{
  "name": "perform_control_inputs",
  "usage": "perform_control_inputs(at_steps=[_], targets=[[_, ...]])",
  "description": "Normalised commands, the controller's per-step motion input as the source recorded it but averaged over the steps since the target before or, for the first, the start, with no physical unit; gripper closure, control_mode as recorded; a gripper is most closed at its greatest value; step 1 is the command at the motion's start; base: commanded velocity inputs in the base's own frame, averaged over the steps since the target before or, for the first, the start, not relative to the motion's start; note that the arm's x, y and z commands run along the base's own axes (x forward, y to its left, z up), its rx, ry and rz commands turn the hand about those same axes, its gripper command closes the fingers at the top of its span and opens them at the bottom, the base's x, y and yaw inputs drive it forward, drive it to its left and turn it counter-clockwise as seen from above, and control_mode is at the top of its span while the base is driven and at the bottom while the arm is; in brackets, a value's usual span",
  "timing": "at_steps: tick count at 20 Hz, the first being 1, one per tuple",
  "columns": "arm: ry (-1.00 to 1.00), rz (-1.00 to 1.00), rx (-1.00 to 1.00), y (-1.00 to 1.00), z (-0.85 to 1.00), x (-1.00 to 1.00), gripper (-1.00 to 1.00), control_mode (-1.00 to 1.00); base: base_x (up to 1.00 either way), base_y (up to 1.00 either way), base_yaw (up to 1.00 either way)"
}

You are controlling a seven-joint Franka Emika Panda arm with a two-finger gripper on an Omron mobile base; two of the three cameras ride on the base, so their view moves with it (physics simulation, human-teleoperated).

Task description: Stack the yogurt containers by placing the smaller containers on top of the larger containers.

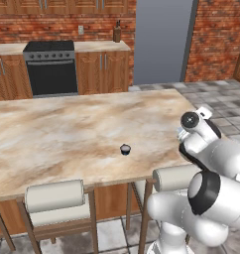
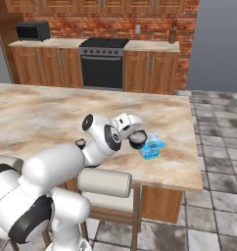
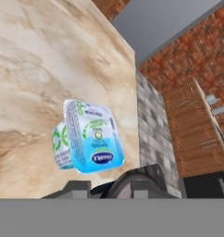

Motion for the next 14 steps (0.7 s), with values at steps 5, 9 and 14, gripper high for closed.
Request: perform_control_inputs(at_steps=[5, 9, 14], targets=[[-0.01, -0.01, 0.00, -0.07, -0.08, 0.11, 1.00, -1.00, 0.00, 0.00, 0.00], [0.00, -0.02, 0.00, -0.01, -0.04, 0.14, 1.00, -1.00, 0.00, 0.00, 0.00], [0.00, -0.02, 0.00, 0.00, -0.03, 0.17, 1.00, -1.00, 0.00, 0.00, 0.00]])
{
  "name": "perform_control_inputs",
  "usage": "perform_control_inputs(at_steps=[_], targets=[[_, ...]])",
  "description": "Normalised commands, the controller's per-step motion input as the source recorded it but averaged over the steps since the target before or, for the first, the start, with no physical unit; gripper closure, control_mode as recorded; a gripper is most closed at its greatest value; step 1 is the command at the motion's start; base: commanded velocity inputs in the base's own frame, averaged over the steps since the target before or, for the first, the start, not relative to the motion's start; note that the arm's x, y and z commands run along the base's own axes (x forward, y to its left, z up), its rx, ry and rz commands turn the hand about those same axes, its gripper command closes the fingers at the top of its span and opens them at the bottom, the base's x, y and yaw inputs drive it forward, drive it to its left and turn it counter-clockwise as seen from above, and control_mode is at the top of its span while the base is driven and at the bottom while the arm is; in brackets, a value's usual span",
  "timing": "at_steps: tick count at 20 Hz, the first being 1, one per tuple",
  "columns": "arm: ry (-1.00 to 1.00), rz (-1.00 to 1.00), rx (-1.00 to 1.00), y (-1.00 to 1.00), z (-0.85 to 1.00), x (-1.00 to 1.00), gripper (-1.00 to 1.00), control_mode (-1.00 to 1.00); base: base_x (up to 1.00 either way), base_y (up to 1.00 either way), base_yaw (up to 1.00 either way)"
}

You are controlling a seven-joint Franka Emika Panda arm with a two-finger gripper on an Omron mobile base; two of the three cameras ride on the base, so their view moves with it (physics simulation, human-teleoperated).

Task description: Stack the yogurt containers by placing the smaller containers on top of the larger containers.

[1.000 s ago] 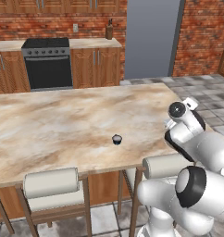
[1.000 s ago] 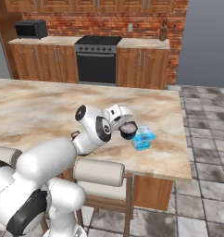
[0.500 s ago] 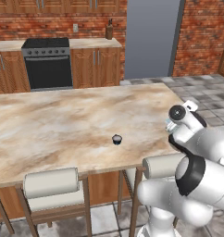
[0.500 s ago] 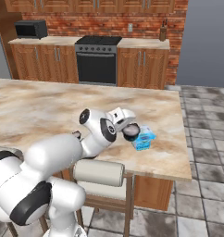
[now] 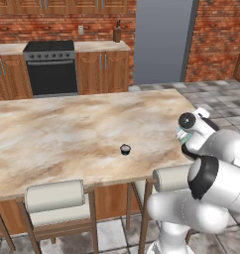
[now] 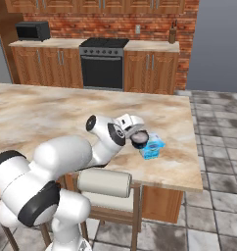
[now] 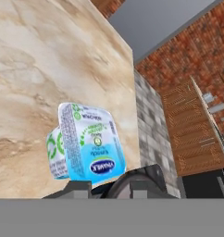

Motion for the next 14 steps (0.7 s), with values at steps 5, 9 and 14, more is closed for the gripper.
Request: perform_control_inputs(at_steps=[5, 9, 14], targets=[[0.00, -0.01, 0.00, -0.01, -0.06, 0.17, 1.00, -1.00, 0.00, 0.00, 0.00], [0.00, -0.01, 0.00, -0.04, -0.10, 0.15, 1.00, -1.00, 0.00, 0.00, 0.00], [0.00, -0.01, 0.00, -0.07, -0.16, 0.15, 1.00, -1.00, 0.00, 0.00, 0.00]])
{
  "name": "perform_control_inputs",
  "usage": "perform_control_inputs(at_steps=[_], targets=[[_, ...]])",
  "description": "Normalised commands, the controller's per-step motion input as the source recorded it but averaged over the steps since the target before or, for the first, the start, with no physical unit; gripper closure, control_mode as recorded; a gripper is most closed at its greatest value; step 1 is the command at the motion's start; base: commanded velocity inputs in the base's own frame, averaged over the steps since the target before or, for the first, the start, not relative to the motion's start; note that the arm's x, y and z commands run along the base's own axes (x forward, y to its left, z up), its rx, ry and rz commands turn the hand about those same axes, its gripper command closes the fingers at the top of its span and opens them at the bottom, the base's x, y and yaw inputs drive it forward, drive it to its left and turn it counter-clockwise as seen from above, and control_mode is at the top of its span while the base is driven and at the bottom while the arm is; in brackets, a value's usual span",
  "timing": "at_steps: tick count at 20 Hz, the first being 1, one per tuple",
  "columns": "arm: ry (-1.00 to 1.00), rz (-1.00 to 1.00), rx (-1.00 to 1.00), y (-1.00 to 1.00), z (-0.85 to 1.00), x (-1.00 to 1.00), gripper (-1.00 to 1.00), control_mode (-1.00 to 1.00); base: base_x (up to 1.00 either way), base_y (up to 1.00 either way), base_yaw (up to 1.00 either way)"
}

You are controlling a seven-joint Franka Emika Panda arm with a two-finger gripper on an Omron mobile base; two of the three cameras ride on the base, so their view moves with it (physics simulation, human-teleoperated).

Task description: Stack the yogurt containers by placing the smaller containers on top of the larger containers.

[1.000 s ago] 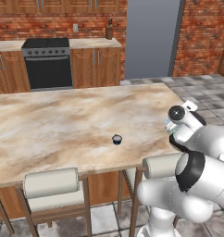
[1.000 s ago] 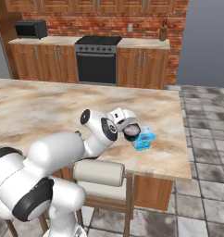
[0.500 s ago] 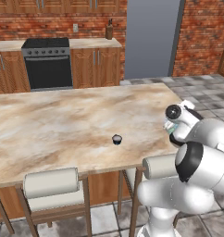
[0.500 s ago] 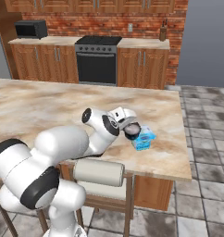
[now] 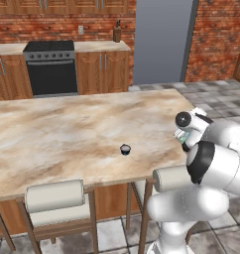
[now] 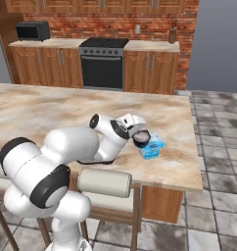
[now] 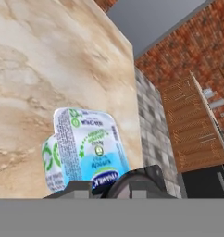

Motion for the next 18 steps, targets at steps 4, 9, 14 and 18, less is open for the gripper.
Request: perform_control_inputs(at_steps=[4, 9, 14, 18], targets=[[0.00, -0.01, 0.00, -0.08, -0.18, 0.14, 1.00, -1.00, 0.00, 0.00, 0.00], [0.00, -0.01, 0.00, -0.05, -0.16, 0.16, 1.00, -1.00, 0.00, 0.00, 0.00], [0.00, -0.01, 0.00, -0.05, -0.12, 0.20, 1.00, -1.00, 0.00, 0.00, 0.00], [0.00, -0.01, 0.00, -0.07, -0.12, 0.21, 1.00, -1.00, 0.00, 0.00, 0.00]])
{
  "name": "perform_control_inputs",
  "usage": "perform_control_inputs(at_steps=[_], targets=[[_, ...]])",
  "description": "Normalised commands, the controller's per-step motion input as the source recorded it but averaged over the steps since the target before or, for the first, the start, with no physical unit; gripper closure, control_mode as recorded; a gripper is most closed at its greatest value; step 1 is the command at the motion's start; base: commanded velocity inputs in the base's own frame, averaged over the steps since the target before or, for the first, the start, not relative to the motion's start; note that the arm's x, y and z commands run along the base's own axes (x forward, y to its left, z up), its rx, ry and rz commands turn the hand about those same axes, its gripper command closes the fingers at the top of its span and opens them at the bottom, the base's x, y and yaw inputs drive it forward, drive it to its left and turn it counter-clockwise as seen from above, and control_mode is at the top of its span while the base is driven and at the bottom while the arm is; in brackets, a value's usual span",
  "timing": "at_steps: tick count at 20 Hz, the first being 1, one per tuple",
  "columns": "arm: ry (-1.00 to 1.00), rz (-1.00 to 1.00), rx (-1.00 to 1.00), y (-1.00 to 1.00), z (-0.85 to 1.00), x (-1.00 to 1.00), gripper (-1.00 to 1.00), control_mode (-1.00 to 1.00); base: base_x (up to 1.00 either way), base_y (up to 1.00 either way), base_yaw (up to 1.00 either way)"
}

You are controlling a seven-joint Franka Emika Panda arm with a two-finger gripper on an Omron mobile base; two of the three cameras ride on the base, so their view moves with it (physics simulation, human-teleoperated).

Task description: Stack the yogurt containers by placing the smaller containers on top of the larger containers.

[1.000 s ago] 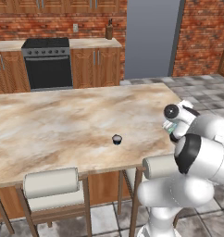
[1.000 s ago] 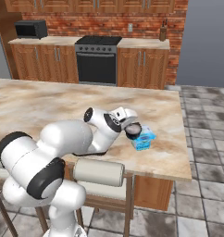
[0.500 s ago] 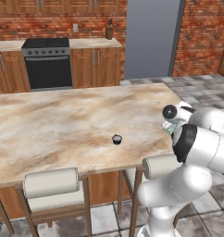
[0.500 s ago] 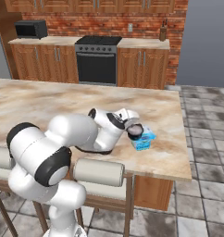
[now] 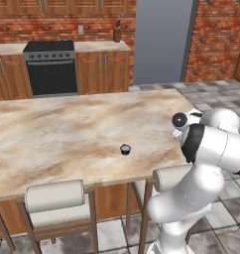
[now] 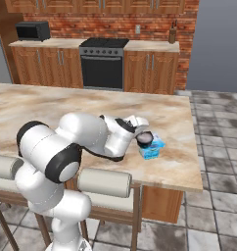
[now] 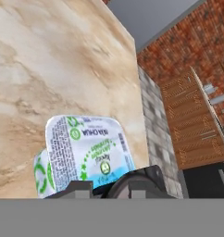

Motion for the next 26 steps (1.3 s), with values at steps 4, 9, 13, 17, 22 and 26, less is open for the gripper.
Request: perform_control_inputs(at_steps=[4, 9, 13, 17, 22, 26], targets=[[0.00, -0.01, 0.00, -0.08, -0.13, 0.21, 1.00, -1.00, 0.00, 0.00, 0.00], [-0.01, -0.01, 0.00, -0.09, -0.13, 0.22, 1.00, -1.00, 0.00, 0.00, 0.00], [-0.01, -0.02, 0.00, -0.09, -0.15, 0.22, 1.00, -1.00, 0.00, 0.00, 0.00], [-0.01, -0.02, 0.00, -0.06, -0.18, 0.21, 1.00, -1.00, 0.00, 0.00, 0.00], [-0.01, -0.01, 0.00, -0.02, -0.16, 0.10, 1.00, -1.00, 0.00, 0.00, 0.00], [0.00, -0.01, 0.00, 0.00, -0.13, 0.00, 1.00, -1.00, 0.00, 0.00, 0.00]])
